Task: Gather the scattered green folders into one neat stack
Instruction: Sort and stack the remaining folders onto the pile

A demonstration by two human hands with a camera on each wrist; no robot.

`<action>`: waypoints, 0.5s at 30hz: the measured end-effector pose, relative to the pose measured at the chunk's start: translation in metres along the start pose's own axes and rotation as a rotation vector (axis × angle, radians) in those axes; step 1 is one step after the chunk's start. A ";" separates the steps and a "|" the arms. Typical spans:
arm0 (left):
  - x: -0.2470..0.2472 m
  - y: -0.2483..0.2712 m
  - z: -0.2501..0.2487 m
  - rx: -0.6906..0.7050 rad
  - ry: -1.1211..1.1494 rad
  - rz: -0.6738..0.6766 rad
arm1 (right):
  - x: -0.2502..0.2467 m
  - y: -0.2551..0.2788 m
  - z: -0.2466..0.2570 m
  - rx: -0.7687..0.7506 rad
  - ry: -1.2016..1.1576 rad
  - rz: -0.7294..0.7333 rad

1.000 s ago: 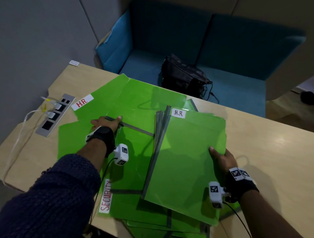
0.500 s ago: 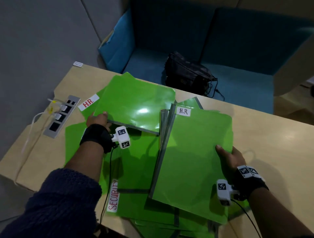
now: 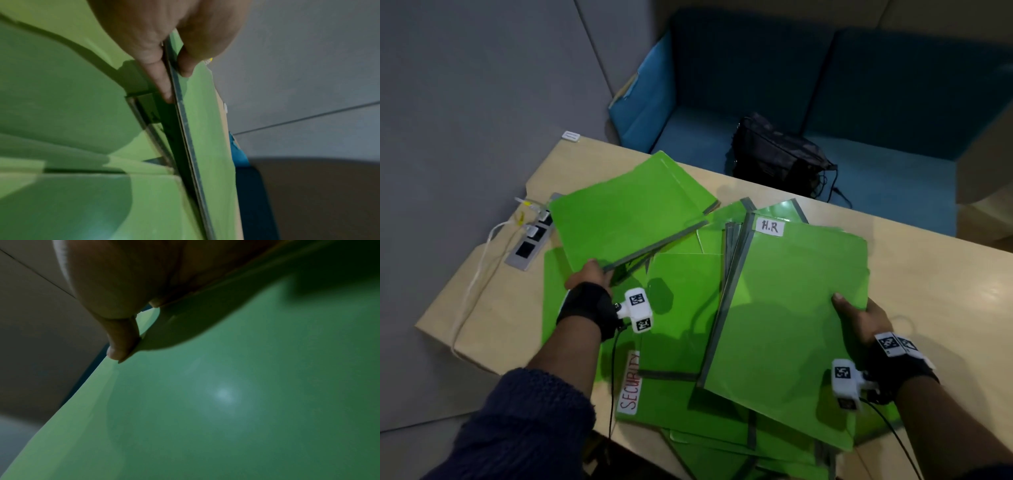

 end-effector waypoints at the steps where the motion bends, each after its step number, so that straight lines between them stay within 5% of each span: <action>1: 0.000 0.000 0.012 -0.041 -0.119 -0.007 | 0.000 0.000 -0.001 0.006 0.006 0.001; 5: 0.003 0.020 0.027 -0.055 -0.634 -0.008 | 0.000 0.001 -0.001 0.007 0.004 0.014; 9: 0.015 0.019 0.019 0.017 -0.523 0.014 | 0.001 -0.001 -0.004 0.030 0.003 0.017; 15: 0.024 0.011 0.023 -0.105 -0.276 0.075 | 0.003 -0.004 -0.005 0.047 -0.059 0.021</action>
Point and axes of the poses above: each hand's wrist, its own y-axis away from the middle knuckle, its own x-axis out of the palm, z = x × y, the point moved 10 cm from there along -y, towards the middle knuckle, and after that the axes turned 9 degrees about -y, right-handed, at the moved point
